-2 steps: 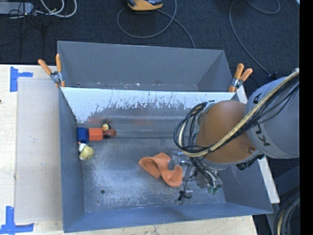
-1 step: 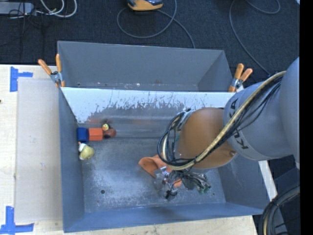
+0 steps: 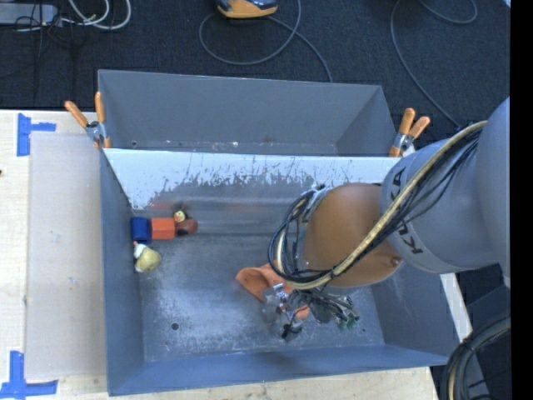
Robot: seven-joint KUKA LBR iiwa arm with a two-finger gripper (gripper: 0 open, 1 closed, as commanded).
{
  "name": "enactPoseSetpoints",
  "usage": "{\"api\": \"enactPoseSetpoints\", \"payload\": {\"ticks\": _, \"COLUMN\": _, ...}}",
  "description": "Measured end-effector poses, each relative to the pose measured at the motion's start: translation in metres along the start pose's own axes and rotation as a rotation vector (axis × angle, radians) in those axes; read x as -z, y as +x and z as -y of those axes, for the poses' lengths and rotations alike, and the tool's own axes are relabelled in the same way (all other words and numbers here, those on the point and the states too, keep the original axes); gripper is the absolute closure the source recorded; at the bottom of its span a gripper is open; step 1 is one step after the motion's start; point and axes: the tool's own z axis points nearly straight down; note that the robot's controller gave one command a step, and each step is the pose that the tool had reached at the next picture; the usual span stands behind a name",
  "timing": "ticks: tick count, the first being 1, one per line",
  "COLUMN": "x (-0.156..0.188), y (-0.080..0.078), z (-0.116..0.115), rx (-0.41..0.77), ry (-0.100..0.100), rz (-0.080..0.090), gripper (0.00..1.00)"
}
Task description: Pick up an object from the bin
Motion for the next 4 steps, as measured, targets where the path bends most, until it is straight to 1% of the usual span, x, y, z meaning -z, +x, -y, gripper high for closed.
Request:
{"api": "enactPoseSetpoints", "payload": {"ticks": 1, "x": 0.008, "y": -0.051, "z": 0.017, "rx": 0.003, "ry": -0.001, "rz": -0.002, "gripper": 1.00}}
{"api": "enactPoseSetpoints", "payload": {"ticks": 2, "x": -0.004, "y": -0.075, "z": 0.025, "rx": 0.188, "ry": 0.001, "rz": 0.003, "gripper": 1.00}}
{"api": "enactPoseSetpoints", "payload": {"ticks": 3, "x": 0.033, "y": -0.069, "z": 0.029, "rx": 0.316, "ry": -0.005, "rz": -0.009, "gripper": 1.00}}
{"api": "enactPoseSetpoints", "payload": {"ticks": 4, "x": 0.089, "y": -0.074, "z": 0.055, "rx": 0.239, "ry": 0.000, "rz": 0.003, "gripper": 1.00}}
